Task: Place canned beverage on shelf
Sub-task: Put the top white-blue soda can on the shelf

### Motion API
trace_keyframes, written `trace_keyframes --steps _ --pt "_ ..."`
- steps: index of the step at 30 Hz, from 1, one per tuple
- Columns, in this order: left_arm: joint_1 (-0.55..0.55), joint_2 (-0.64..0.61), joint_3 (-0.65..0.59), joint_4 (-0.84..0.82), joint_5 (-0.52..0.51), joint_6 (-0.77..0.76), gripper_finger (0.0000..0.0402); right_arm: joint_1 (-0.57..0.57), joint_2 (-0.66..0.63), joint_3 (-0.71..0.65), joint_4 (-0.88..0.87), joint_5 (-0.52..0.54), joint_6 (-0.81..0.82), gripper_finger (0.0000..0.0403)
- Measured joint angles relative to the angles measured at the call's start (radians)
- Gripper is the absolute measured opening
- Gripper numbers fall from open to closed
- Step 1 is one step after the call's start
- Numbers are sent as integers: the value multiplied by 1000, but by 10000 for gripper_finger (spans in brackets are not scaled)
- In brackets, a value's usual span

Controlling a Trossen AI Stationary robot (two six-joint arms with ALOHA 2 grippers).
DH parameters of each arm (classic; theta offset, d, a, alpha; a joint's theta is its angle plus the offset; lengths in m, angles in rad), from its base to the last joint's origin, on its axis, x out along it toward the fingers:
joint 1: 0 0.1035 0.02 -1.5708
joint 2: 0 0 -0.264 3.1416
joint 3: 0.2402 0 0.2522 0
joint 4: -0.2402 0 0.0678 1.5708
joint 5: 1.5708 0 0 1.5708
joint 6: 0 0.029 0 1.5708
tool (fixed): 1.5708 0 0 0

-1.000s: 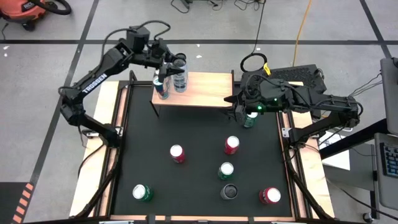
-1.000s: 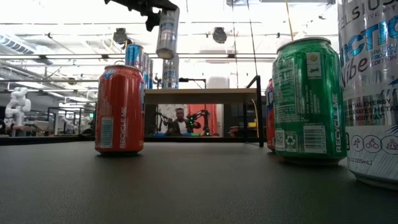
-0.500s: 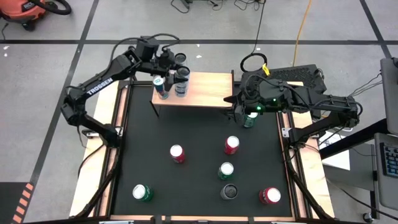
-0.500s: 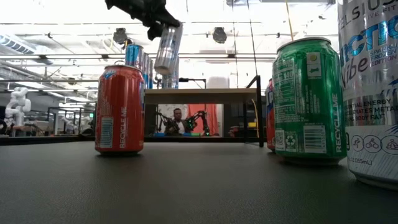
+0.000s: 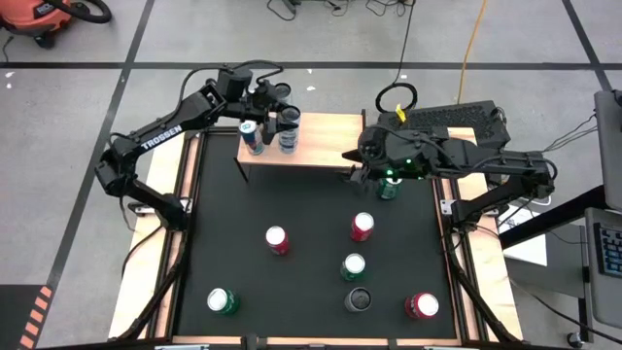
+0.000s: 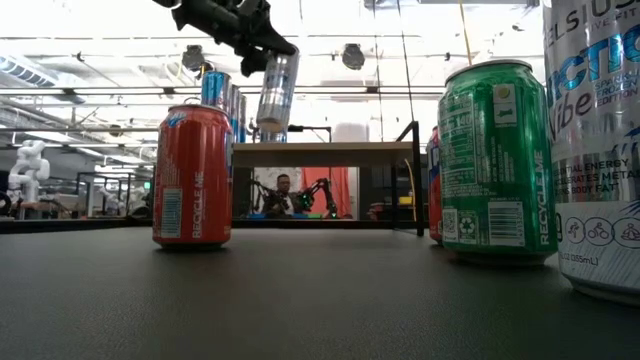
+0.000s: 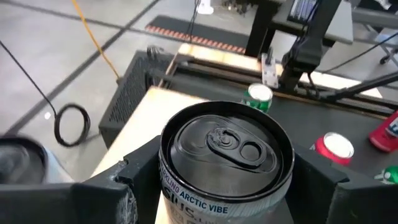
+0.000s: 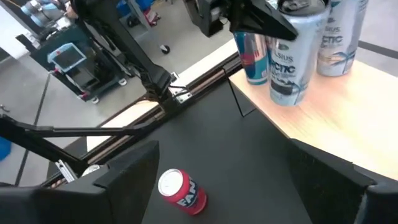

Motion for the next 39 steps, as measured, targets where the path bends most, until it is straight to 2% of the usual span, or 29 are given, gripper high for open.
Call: trace_keyframes --steps 17,25,31,39 --pt "0 1 -19 5 -2 38 254 0 29 0 14 0 -20 327" --pt "0 1 -19 -80 -32 84 254 0 29 0 14 -1 -24 327" --pt "0 1 -18 -53 -33 83 255 0 29 0 13 0 -31 327" --pt "1 1 -18 -63 -53 89 283 0 29 0 14 0 -31 327"
